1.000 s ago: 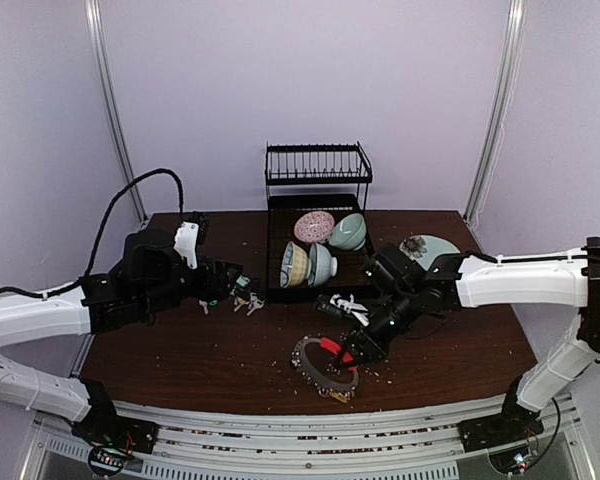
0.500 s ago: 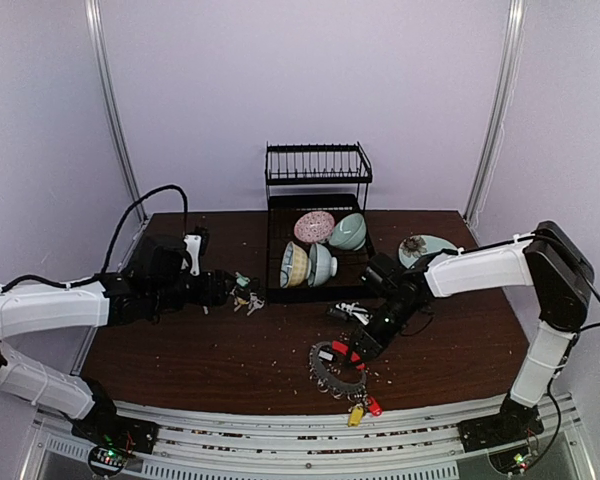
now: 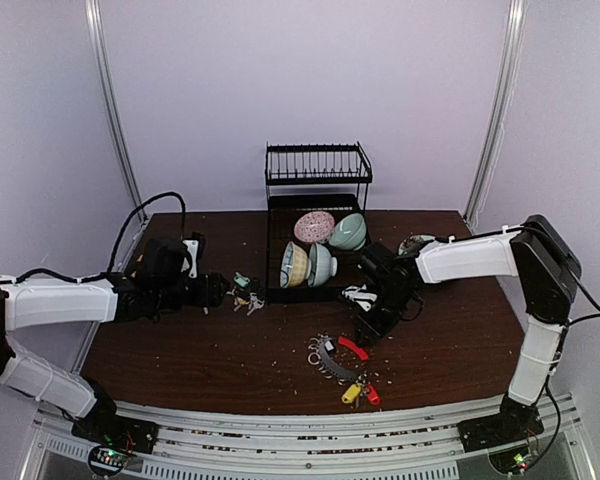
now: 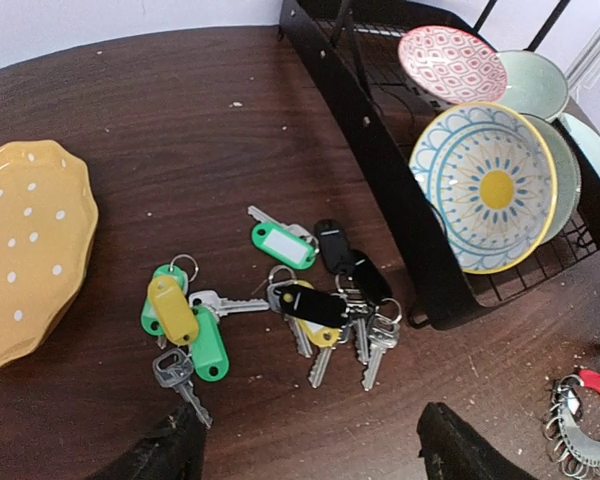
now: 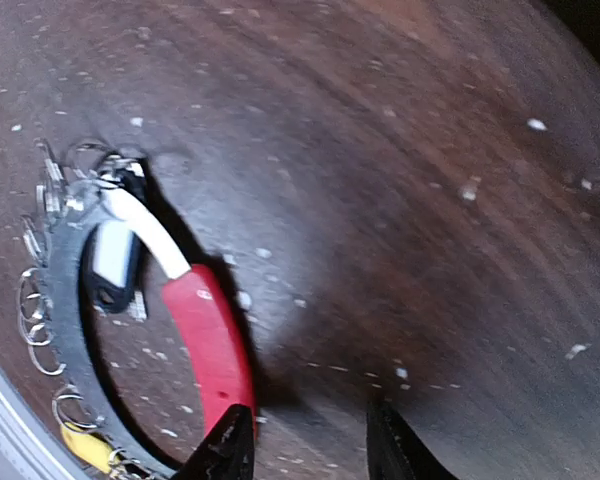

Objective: Put the keys on the keyring

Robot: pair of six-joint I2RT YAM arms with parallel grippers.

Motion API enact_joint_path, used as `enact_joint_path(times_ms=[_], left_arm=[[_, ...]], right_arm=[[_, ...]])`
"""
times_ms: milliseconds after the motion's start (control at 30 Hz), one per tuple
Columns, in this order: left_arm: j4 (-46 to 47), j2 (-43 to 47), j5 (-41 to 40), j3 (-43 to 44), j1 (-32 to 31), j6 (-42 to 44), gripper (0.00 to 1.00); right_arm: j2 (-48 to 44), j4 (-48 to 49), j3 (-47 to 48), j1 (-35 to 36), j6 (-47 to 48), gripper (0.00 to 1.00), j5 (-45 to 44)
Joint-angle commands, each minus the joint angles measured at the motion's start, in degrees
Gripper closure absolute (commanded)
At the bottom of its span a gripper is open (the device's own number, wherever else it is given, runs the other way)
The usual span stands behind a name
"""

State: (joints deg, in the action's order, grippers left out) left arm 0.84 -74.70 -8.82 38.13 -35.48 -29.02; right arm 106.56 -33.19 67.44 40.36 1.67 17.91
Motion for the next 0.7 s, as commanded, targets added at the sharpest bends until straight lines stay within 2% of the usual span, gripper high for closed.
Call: enact_joint_path(times_ms=[0, 133, 167, 233, 267, 433, 533, 667], left_arm=[[3.9, -4.7, 4.8, 2.4, 5.1, 2.4, 0.24], [2.8, -13.4, 8.5, 8.4, 10.7, 4.8, 0.29], [2.0, -15.7, 8.5, 10.4, 11.3, 5.9, 0.33], [-1.0, -20.3, 7.8, 15.4, 11.4, 9.5, 0.52], [-2.7, -22.3, 7.6, 17.7, 11.4, 11.0, 0.57], [-9.2, -26.7, 9.2, 23.1, 11.3, 15.1, 0.70], [-7.2, -25.8, 8.4, 21.6, 10.4, 12.4, 0.66], [-6.1, -26.9, 0.5, 20.6, 8.1, 9.0, 0.60]], right_arm=[[-3.8, -2.6, 0.0, -0.4, -0.9, 0.58, -9.7], [-8.9, -0.9, -1.0, -0.4, -1.8, 0.59, -9.9], [-9.9, -0.7, -1.3, -0.4, -1.8, 0.59, -9.7], [-10.9, -0.4, -1.8, -0.4, -1.7, 0.60, -8.8], [-11.4, -0.4, -2.1, -0.3, -1.7, 0.60, -8.1], [-12.5, -0.7, -3.1, -0.4, -1.7, 0.60, -8.7], [-12.2, 0.2, -3.4, -0.3, -1.8, 0.60, -8.5], [-11.1, 0.8, -2.9, -0.3, -2.2, 0.60, -7.5]])
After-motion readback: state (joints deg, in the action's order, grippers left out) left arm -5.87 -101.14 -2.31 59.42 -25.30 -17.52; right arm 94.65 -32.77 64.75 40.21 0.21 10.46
